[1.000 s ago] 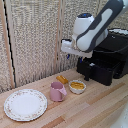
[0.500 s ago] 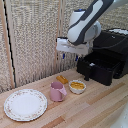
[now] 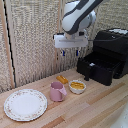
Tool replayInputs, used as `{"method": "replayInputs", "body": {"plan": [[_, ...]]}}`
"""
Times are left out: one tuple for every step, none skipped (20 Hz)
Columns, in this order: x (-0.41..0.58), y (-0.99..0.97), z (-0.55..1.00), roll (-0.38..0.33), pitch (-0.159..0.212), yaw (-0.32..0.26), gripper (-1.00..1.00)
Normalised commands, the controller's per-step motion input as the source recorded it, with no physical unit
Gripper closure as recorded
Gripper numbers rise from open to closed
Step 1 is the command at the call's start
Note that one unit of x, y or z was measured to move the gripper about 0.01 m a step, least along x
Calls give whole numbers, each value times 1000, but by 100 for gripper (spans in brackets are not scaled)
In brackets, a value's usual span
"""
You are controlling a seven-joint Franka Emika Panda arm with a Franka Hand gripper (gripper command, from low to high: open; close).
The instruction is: Extend the gripper towards the air fryer handle. Grasp the air fryer handle and pull it to open the air fryer. Release the air fryer handle and move the gripper to the bread. Grasp the bread with the gripper and move it to the air fryer basket. Release the bread inside the air fryer and retract the gripper.
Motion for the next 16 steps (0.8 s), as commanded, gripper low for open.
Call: {"method": "replayInputs", "body": {"plan": [[489, 0, 246, 13, 177, 112, -100], [486, 0, 169, 17, 170, 123, -100], [494, 0, 103, 18, 156, 129, -100], [457, -11, 11, 29, 144, 145, -100], [477, -49, 0, 41, 112, 153, -100], [477, -103, 0, 48, 88, 166, -100], [471, -146, -49, 55, 73, 175, -100], [463, -154, -77, 50, 73, 178, -100], [463, -137, -83, 57, 76, 177, -100], [471, -123, -91, 63, 79, 169, -100], [443, -103, -89, 65, 93, 162, -100], [426, -117, -89, 65, 100, 159, -100], [400, -143, -151, 64, 104, 161, -100], [369, -94, -260, 50, 52, 139, -100], [371, -49, -303, 76, 48, 134, -100], [369, -60, -360, 92, 24, 129, -100]]}}
